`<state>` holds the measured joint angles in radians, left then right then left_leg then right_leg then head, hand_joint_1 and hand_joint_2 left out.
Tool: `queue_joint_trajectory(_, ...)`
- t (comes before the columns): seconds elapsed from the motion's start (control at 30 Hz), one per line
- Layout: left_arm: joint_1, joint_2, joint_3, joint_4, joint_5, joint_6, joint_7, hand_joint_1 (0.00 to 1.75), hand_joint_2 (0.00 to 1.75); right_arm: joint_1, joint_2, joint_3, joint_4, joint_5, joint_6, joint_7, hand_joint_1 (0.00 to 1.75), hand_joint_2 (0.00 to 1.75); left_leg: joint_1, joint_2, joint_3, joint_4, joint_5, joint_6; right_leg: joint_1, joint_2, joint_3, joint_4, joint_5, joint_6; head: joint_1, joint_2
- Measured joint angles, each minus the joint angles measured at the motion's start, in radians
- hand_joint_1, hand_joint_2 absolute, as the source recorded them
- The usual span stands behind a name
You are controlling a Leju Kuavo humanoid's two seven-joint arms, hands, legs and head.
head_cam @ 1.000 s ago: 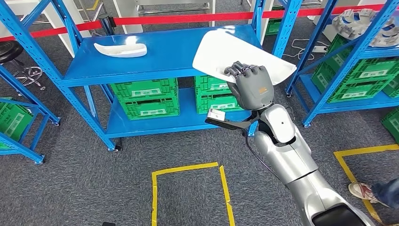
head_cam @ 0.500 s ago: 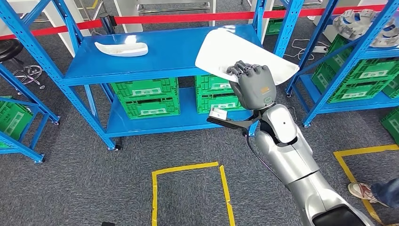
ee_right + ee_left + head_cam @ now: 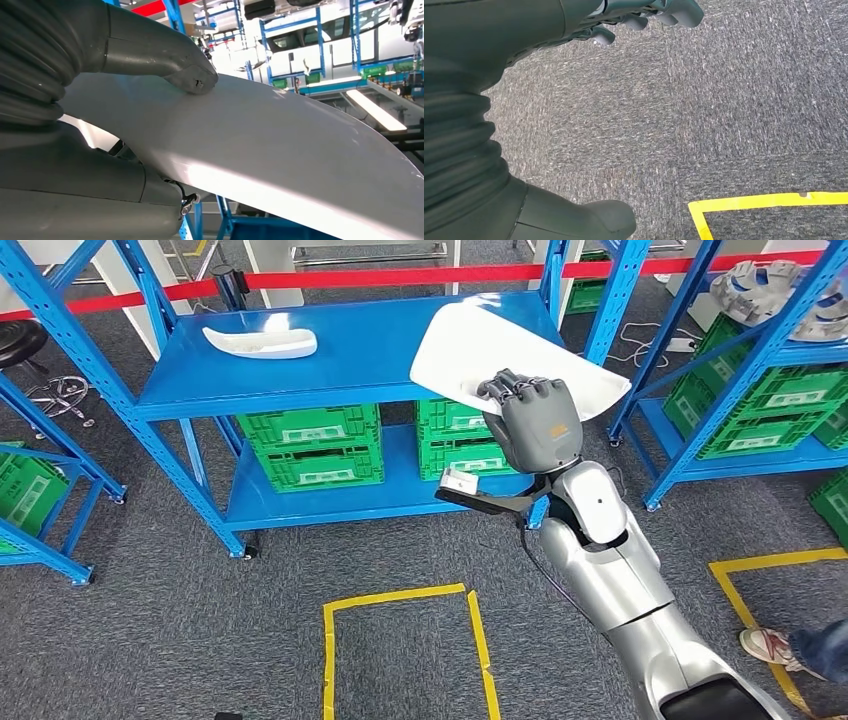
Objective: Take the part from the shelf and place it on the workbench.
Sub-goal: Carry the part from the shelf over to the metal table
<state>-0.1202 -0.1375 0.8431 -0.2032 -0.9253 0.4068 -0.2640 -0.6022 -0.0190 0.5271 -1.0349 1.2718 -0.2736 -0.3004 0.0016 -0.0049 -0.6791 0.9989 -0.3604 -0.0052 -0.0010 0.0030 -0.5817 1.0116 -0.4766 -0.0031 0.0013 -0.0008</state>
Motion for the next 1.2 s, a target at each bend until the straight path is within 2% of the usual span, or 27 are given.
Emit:
queue_joint_trajectory(0.07, -0.001, -0.002, 0.0, 0.0, -0.002, 0.0, 0.0, 0.0, 1.75, 0.001, 0.003, -0.001, -0.003, 0.002, 0.0, 0.001, 1.75, 1.75, 0.005, 0.002, 0.01, -0.016, 0.008, 0.007, 0.0, 0.001, 0.0, 0.013, -0.016, 0.007, 0.001, 0.0)
queue_joint_trajectory(0.1, -0.002, -0.004, 0.0, 0.0, -0.003, 0.0, 0.0, 0.0, 1.75, 0.002, 0.003, -0.001, -0.005, 0.002, -0.001, 0.001, 1.75, 1.75, 0.01, 0.004, 0.014, -0.025, 0.013, 0.01, 0.001, 0.001, -0.01, 0.042, -0.041, 0.012, 0.002, 0.0)
queue_joint_trajectory(0.2, -0.003, -0.004, 0.0, 0.0, -0.005, 0.0, 0.0, 0.0, 1.75, 0.008, 0.002, -0.002, -0.006, 0.002, 0.0, 0.003, 1.75, 1.75, 0.015, 0.006, 0.01, -0.03, 0.021, 0.014, -0.008, 0.001, -0.077, 0.22, -0.157, 0.027, 0.005, 0.0)
queue_joint_trajectory(0.23, -0.003, -0.004, 0.0, 0.0, -0.006, 0.0, -0.002, 0.0, 1.75, 0.011, 0.002, -0.002, -0.006, 0.003, 0.0, 0.004, 1.75, 1.75, 0.016, 0.006, 0.006, -0.029, 0.022, 0.013, -0.012, 0.001, -0.091, 0.262, -0.175, 0.032, 0.005, 0.0)
queue_joint_trajectory(0.27, -0.003, -0.005, 0.0, 0.0, -0.007, 0.001, -0.004, 0.0, 1.75, 0.014, 0.002, -0.002, -0.006, 0.004, 0.0, 0.005, 1.75, 1.75, 0.018, 0.006, 0.0, -0.027, 0.024, 0.01, -0.017, 0.001, -0.087, 0.267, -0.173, 0.038, 0.005, 0.0)
queue_joint_trajectory(0.3, -0.003, -0.006, 0.0, 0.0, -0.008, 0.002, -0.008, 0.0, 1.75, 0.016, 0.002, -0.003, -0.006, 0.005, 0.001, 0.007, 1.75, 1.75, 0.021, 0.006, -0.006, -0.024, 0.026, 0.006, -0.022, 0.0, -0.063, 0.234, -0.153, 0.043, 0.005, 0.0)
queue_joint_trajectory(0.37, -0.003, -0.007, 0.0, 0.0, -0.009, 0.007, -0.014, 0.0, 1.75, 0.016, 0.002, -0.006, -0.006, 0.005, 0.009, 0.013, 1.75, 1.75, 0.029, 0.005, -0.021, -0.011, 0.031, -0.007, -0.029, -0.001, 0.022, 0.097, -0.101, 0.053, 0.005, 0.0)
queue_joint_trajectory(0.4, -0.004, -0.007, 0.0, -0.001, -0.009, 0.009, -0.018, 0.0, 1.75, 0.017, 0.002, -0.009, -0.006, 0.002, 0.019, 0.017, 1.75, 1.75, 0.031, 0.005, -0.027, -0.004, 0.032, -0.016, -0.029, 0.0, 0.05, 0.051, -0.081, 0.051, 0.006, 0.0)
queue_joint_trajectory(0.43, -0.004, -0.006, 0.0, -0.002, -0.01, 0.011, -0.021, 0.0, 1.75, 0.017, 0.002, -0.013, -0.005, -0.003, 0.032, 0.021, 1.75, 1.75, 0.031, 0.003, -0.031, 0.005, 0.033, -0.025, -0.029, 0.001, 0.063, 0.024, -0.075, 0.044, 0.006, 0.0)
queue_joint_trajectory(0.53, -0.004, -0.007, 0.0, -0.002, -0.011, 0.012, -0.026, 0.0, 1.75, 0.016, 0.002, -0.03, 0.003, -0.033, 0.056, 0.016, 1.75, 1.75, 0.032, -0.001, -0.038, 0.01, 0.038, -0.05, -0.025, 0.004, 0.045, 0.03, -0.075, 0.007, 0.006, 0.0)
queue_joint_trajectory(0.57, -0.003, -0.007, 0.0, -0.002, -0.011, 0.012, -0.026, 0.0, 1.75, 0.015, 0.002, -0.036, 0.007, -0.044, 0.057, 0.011, 1.75, 1.75, 0.033, 0.0, -0.045, 0.017, 0.027, -0.056, -0.025, 0.003, 0.04, 0.032, -0.068, -0.003, 0.005, 0.0)
queue_joint_trajectory(0.6, -0.003, -0.007, 0.0, -0.002, -0.012, 0.012, -0.026, 0.0, 1.75, 0.014, 0.003, -0.041, 0.011, -0.052, 0.056, 0.007, 1.75, 1.75, 0.034, 0.001, -0.057, 0.041, 0.002, -0.059, -0.025, 0.003, 0.036, 0.031, -0.06, -0.012, 0.004, 0.0)
queue_joint_trajectory(0.63, -0.003, -0.008, 0.0, -0.002, -0.013, 0.012, -0.026, 0.0, 1.75, 0.013, 0.004, -0.045, 0.015, -0.057, 0.055, 0.004, 1.75, 1.75, 0.035, 0.002, -0.075, 0.087, -0.037, -0.061, -0.025, 0.002, 0.031, 0.03, -0.052, -0.019, 0.002, 0.0)
queue_joint_trajectory(0.7, -0.003, -0.008, 0.0, -0.001, -0.014, 0.012, -0.027, 0.0, 1.75, 0.014, 0.004, -0.05, 0.024, -0.061, 0.055, 0.003, 1.75, 1.75, 0.032, 0.002, -0.117, 0.224, -0.121, -0.062, -0.02, 0.001, 0.021, 0.031, -0.043, -0.026, 0.001, 0.0)
queue_joint_trajectory(0.73, -0.003, -0.008, 0.0, -0.001, -0.014, 0.012, -0.027, 0.0, 1.75, 0.015, 0.004, -0.051, 0.028, -0.061, 0.055, 0.003, 1.75, 1.75, 0.031, 0.002, -0.131, 0.282, -0.145, -0.06, -0.017, 0.001, 0.017, 0.031, -0.04, -0.028, 0.001, 0.0)
queue_joint_trajectory(0.77, -0.003, -0.008, 0.0, -0.001, -0.014, 0.012, -0.027, 0.0, 1.75, 0.016, 0.004, -0.051, 0.033, -0.061, 0.055, 0.003, 1.75, 1.75, 0.028, 0.002, -0.128, 0.307, -0.152, -0.057, -0.013, 0.001, 0.013, 0.031, -0.037, -0.029, 0.001, 0.0)
queue_joint_trajectory(0.8, -0.003, -0.008, 0.0, -0.001, -0.014, 0.012, -0.027, 0.0, 1.75, 0.017, 0.004, -0.052, 0.037, -0.061, 0.055, 0.003, 1.75, 1.75, 0.024, 0.002, -0.106, 0.294, -0.143, -0.05, -0.009, 0.001, 0.012, 0.031, -0.036, -0.029, 0.001, 0.0)
queue_joint_trajectory(0.9, -0.004, -0.006, 0.0, -0.002, -0.015, 0.012, -0.027, 0.0, 1.75, 0.016, 0.005, -0.056, 0.043, -0.063, 0.055, 0.003, 1.75, 1.75, 0.007, 0.001, 0.025, 0.11, -0.098, -0.018, -0.003, 0.0, 0.011, 0.031, -0.034, -0.027, 0.002, 0.0)
queue_joint_trajectory(0.93, -0.005, -0.005, 0.0, -0.002, -0.015, 0.012, -0.027, 0.0, 1.75, 0.015, 0.005, -0.057, 0.045, -0.063, 0.054, 0.003, 1.75, 1.75, 0.001, 0.001, 0.053, 0.067, -0.093, -0.012, -0.004, 0.0, 0.01, 0.03, -0.032, -0.023, 0.002, 0.0)
queue_joint_trajectory(0.97, -0.005, -0.004, 0.0, -0.003, -0.015, 0.012, -0.027, 0.0, 1.75, 0.015, 0.006, -0.058, 0.045, -0.064, 0.054, 0.003, 1.75, 1.75, -0.004, 0.002, 0.067, 0.043, -0.095, -0.007, -0.007, 0.0, 0.01, 0.028, -0.031, -0.019, 0.002, 0.0)
queue_joint_trajectory(1.0, -0.005, -0.005, 0.0, -0.002, -0.015, 0.012, -0.028, 0.0, 1.75, 0.014, 0.007, -0.058, 0.047, -0.064, 0.054, 0.003, 1.75, 1.75, -0.006, 0.002, 0.071, 0.036, -0.092, -0.01, -0.007, 0.0, 0.009, 0.027, -0.03, -0.015, 0.002, 0.0)
queue_joint_trajectory(1.1, -0.005, -0.004, 0.0, -0.002, -0.016, 0.012, -0.027, 0.0, 1.75, 0.016, 0.008, -0.059, 0.05, -0.064, 0.053, 0.003, 1.75, 1.75, -0.006, 0.0, 0.071, 0.024, -0.088, -0.015, -0.006, 0.0, 0.01, 0.022, -0.028, -0.015, 0.002, 0.0)
queue_joint_trajectory(1.2, -0.005, -0.005, 0.0, -0.002, -0.019, 0.012, -0.025, 0.0, 1.75, 0.017, 0.008, -0.061, 0.052, -0.062, 0.052, 0.004, 1.75, 1.75, -0.006, 0.0, 0.068, 0.026, -0.088, -0.01, -0.006, 0.001, 0.012, 0.015, -0.023, -0.009, 0.002, 0.0)
